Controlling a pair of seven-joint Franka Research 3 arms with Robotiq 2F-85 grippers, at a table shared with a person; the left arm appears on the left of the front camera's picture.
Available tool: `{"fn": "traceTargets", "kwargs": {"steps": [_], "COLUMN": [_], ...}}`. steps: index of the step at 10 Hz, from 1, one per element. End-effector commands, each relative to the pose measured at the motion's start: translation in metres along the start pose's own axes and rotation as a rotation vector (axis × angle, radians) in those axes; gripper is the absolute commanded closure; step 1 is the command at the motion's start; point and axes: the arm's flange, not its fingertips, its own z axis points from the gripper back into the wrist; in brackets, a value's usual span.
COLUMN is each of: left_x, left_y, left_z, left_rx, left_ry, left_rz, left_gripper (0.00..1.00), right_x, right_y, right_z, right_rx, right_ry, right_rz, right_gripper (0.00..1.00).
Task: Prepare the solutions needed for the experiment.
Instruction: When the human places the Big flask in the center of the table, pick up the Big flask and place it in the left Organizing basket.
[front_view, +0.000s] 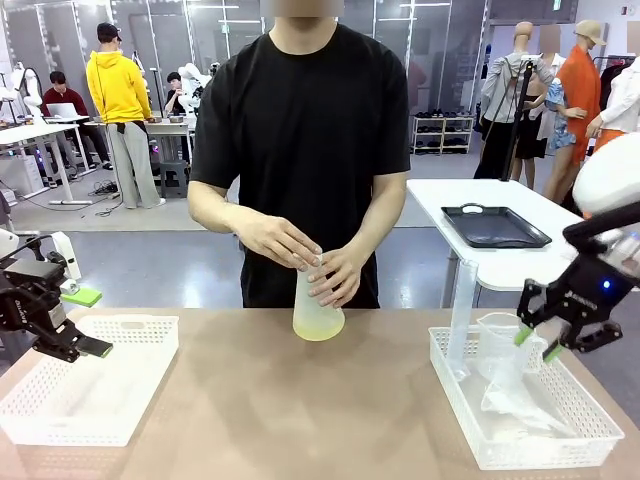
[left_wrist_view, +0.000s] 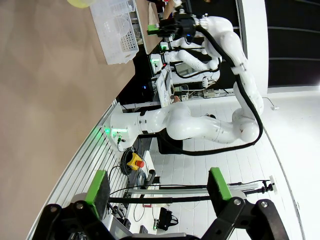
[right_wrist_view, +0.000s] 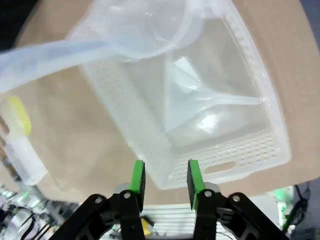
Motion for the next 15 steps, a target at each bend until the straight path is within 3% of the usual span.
{"fn": "traceTargets", "kwargs": {"steps": [1, 2, 5, 6, 7, 8, 9, 10, 15], "left_x": [-0.001, -0.001, -0.001, -0.001, -0.001, -0.001, -0.001, -0.001, -0.001], "left_y": [-0.002, -0.002, -0.002, -0.002, -0.002, -0.002, -0.002, -0.002, -0.002], "left_z": [-0.001, -0.001, -0.001, -0.001, -0.001, -0.001, -0.001, -0.001, -0.001], "left_rx": [-0.02, -0.02, -0.02, -0.02, -0.02, -0.02, -0.02, -0.02, -0.02], "left_ry": [-0.004, -0.004, -0.004, -0.004, -0.004, -0.004, -0.004, -0.004, -0.004], "left_rz": [-0.009, -0.009, -0.009, -0.009, -0.009, -0.009, -0.009, -0.009, -0.009], "left_gripper": [0.0, 0.0, 0.0, 0.0, 0.0, 0.0, 0.0, 0.0, 0.0], "right_x": [-0.053, -0.066, -0.082, -0.082, -0.084, -0.086, -0.086, -0.086, -0.087], "right_y": [0.014, 0.018, 0.022, 0.021, 0.02, 0.02, 0.019, 0.017, 0.009], "right_z": [0.042, 0.056, 0.069, 0.069, 0.069, 0.068, 0.067, 0.065, 0.067], "right_rx": [0.252, 0.38, 0.651, 0.723, 0.796, 0.859, 0.905, 0.93, 1.0], "right_ry": [-0.049, -0.051, 0.165, 0.242, 0.276, 0.313, 0.338, 0.323, 0.322], "right_rz": [0.106, 0.141, 0.174, 0.189, 0.222, 0.272, 0.306, 0.313, 0.27], "right_gripper": [0.56, 0.56, 0.56, 0.36, 0.36, 0.16, 0.16, 0.0, 0.0]}}
